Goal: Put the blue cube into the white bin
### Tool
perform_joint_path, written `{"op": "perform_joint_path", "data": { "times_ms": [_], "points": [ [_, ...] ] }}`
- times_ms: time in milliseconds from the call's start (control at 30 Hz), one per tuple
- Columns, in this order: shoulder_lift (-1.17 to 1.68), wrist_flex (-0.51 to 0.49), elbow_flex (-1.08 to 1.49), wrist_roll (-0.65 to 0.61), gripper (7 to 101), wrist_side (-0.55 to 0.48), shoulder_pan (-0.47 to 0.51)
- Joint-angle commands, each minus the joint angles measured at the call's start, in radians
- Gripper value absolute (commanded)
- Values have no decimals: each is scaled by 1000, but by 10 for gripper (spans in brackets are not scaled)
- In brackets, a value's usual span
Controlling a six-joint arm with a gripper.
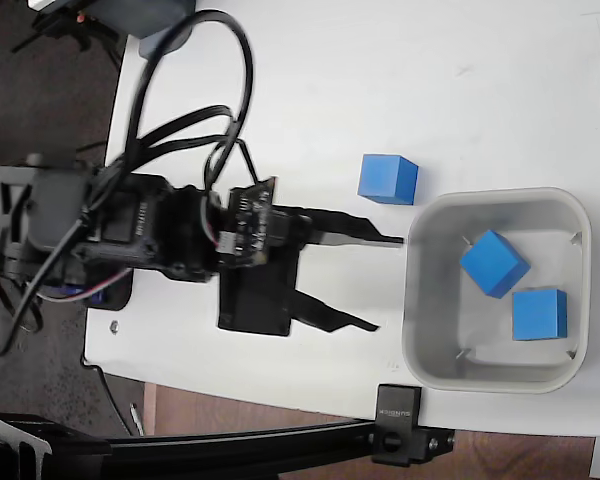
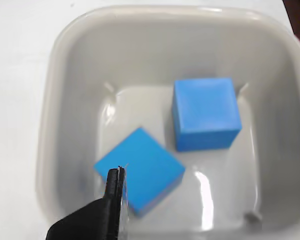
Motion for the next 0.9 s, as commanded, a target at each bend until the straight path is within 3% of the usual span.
{"op": "perform_joint_path", "data": {
  "times_ms": [33, 233, 333, 567, 767, 900],
  "points": [
    [276, 26, 158, 3, 1000, 52, -37],
    [611, -2, 537, 26, 1000, 213, -155],
    [828, 5, 747, 34, 1000, 224, -170],
    [1476, 160, 1154, 75, 1000, 164, -167],
    [1474, 215, 1195, 118, 1000, 275, -264],
    [1476, 202, 1235, 121, 1000, 288, -270]
  ]
}}
